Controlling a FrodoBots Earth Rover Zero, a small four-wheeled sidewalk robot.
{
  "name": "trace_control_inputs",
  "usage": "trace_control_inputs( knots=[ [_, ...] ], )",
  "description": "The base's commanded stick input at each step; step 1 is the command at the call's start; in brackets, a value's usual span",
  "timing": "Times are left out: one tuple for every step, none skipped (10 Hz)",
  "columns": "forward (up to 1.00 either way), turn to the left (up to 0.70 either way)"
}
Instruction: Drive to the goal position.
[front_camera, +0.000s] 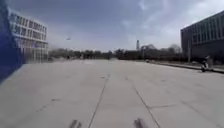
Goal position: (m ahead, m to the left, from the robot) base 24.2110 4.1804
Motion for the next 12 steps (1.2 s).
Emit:
trace_control_inputs(
  knots=[
    [0.85,0.00],
    [0.85,0.00],
    [0.85,0.00],
    [0.85,-0.34],
    [0.85,-0.34],
    [0.85,-0.34],
    [0.85,-0.34],
    [0.85,-0.25],
    [0.85,0.00],
    [0.85,0.00],
    [0.85,0.00],
    [0.85,0.00]
  ],
)
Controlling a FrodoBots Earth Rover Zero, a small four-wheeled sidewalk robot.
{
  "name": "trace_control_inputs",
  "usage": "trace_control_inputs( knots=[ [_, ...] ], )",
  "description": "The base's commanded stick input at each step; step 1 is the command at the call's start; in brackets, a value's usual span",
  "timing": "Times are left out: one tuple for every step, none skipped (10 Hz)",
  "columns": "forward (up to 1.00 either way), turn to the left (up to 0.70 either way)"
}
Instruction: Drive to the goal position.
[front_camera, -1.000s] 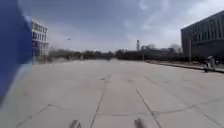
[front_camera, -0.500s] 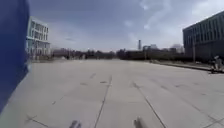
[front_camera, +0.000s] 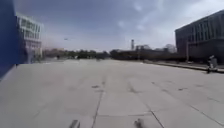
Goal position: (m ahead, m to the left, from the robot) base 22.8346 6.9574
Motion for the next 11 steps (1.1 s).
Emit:
trace_control_inputs(
  knots=[
    [0.85,0.00],
    [0.85,0.00],
    [0.85,0.00],
    [0.85,0.00],
    [0.85,0.00],
    [0.85,0.00],
    [0.85,0.00],
    [0.85,0.00],
    [0.85,0.00],
    [0.85,0.00],
    [0.85,0.00]
  ],
)
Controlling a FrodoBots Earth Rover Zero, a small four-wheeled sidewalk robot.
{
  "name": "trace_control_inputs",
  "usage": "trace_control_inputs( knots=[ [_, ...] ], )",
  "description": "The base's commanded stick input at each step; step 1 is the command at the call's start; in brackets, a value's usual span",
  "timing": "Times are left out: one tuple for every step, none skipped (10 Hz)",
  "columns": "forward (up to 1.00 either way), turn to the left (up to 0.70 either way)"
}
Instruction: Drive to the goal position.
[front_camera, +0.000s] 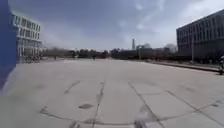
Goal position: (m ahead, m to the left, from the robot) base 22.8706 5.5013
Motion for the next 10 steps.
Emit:
trace_control_inputs(
  knots=[
    [0.85,0.00],
    [0.85,0.00],
    [0.85,0.00],
    [0.85,0.00],
    [0.85,0.00],
    [0.85,0.00],
    [0.85,0.00],
    [0.85,0.00],
    [0.85,0.00],
    [0.85,0.00]
  ],
)
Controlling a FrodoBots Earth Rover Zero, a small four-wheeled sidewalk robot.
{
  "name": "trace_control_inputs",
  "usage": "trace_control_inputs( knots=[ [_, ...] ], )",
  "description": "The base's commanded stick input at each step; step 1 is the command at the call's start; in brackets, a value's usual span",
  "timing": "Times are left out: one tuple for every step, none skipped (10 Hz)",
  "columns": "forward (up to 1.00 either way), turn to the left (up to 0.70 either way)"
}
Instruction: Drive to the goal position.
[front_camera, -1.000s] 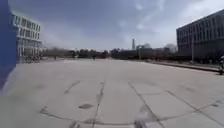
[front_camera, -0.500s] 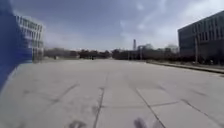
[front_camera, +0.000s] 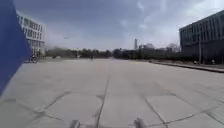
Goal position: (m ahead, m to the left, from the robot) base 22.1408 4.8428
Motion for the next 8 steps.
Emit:
trace_control_inputs(
  knots=[
    [0.85,0.00],
    [0.85,0.00],
    [0.85,0.00],
    [0.85,0.00],
    [0.85,0.00],
    [0.85,0.00],
    [0.85,0.00],
    [0.85,0.00]
  ],
)
